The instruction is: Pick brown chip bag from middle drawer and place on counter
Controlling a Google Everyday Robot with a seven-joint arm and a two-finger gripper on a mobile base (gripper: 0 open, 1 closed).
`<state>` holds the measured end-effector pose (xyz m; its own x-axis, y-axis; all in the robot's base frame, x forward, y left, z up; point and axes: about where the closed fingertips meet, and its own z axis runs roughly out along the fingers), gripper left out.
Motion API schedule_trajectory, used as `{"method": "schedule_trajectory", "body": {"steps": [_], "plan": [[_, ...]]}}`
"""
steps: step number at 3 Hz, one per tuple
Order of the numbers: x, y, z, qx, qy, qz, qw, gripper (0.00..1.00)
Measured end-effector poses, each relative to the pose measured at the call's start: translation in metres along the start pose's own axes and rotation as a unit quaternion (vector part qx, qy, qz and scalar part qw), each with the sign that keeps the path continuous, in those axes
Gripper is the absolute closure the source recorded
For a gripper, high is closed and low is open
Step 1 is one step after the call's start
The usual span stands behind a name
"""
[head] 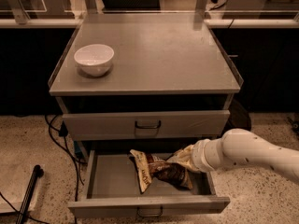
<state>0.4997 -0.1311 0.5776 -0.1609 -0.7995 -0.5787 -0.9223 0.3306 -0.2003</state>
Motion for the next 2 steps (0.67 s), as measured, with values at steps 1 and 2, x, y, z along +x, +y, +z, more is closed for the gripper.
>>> {"method": "schedule_trajectory", "body": {"steps": [1,2], "plan": [[0.007,0.001,0.026,-0.007,-0.008,0.012,0.9999,1.0],[0.011,0.006,0.044,-0.016,-0.012,0.018,0.9996,0.84]]}}
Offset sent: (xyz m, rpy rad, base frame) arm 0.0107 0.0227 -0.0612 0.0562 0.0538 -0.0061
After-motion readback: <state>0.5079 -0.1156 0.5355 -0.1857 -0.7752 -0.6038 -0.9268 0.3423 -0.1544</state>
